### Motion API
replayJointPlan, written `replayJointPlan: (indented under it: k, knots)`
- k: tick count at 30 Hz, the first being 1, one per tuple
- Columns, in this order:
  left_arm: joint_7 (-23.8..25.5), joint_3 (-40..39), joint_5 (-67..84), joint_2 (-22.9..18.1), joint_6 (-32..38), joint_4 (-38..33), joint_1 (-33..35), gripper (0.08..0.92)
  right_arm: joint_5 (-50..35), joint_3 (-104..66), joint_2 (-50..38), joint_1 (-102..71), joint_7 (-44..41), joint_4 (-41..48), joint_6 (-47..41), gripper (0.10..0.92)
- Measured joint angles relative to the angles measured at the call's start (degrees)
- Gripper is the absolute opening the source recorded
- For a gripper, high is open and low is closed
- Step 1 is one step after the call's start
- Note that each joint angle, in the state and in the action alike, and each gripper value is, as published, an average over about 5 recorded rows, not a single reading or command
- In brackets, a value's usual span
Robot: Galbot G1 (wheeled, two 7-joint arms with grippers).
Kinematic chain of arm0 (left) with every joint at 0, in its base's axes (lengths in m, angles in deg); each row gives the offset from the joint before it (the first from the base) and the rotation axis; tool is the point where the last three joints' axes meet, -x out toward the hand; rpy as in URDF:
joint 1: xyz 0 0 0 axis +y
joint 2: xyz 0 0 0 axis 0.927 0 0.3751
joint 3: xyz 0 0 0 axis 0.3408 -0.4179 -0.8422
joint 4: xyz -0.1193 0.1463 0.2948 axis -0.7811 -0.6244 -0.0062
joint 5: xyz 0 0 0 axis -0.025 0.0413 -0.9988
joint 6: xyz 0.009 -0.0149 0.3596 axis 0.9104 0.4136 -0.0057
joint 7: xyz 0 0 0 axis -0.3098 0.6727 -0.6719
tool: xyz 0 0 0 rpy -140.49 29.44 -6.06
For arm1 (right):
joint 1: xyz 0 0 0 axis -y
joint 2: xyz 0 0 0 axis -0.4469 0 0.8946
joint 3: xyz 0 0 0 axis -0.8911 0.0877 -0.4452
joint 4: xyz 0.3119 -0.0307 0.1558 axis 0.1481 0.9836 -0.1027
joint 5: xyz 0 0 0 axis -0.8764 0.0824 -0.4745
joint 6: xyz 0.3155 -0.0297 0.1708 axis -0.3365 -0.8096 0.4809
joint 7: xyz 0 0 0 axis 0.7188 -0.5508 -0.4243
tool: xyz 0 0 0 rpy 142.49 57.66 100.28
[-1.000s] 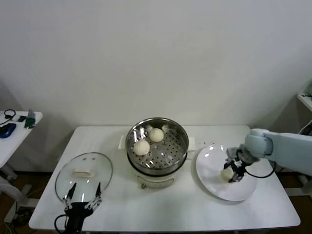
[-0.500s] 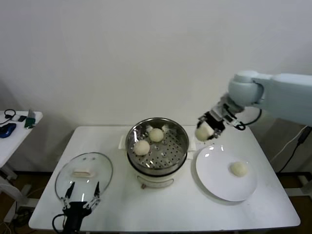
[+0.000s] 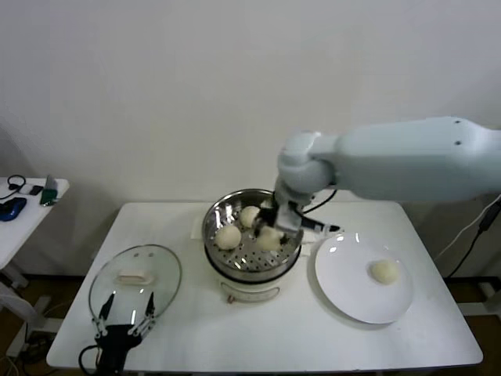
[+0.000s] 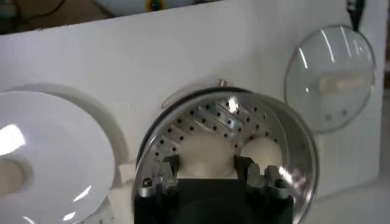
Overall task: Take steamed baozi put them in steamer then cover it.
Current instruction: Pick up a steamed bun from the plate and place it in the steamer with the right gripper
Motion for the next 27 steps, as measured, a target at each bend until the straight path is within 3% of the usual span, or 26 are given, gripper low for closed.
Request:
replayJointPlan:
  k: [13, 21, 27]
  knots:
    - [-0.02, 0.54, 0.02, -0.02, -0.06, 0.41, -0.51, 0.823, 7.72, -0.92, 6.29, -8.9, 2.0, 6.38, 2.03, 0.639]
    - [-0.02, 0.38, 0.01, -0.09, -0.05, 0.57, -0.53, 0.823, 8.68, -1.77, 7.46, -10.8, 1.84, 9.25, 3.59, 0.79]
    - [-0.02, 0.17, -0.1, -0.23, -0.01, 0.35, -0.29, 0.823, 6.64, -2.62, 6.42, -10.04, 0.72, 9.53, 4.69, 0.822]
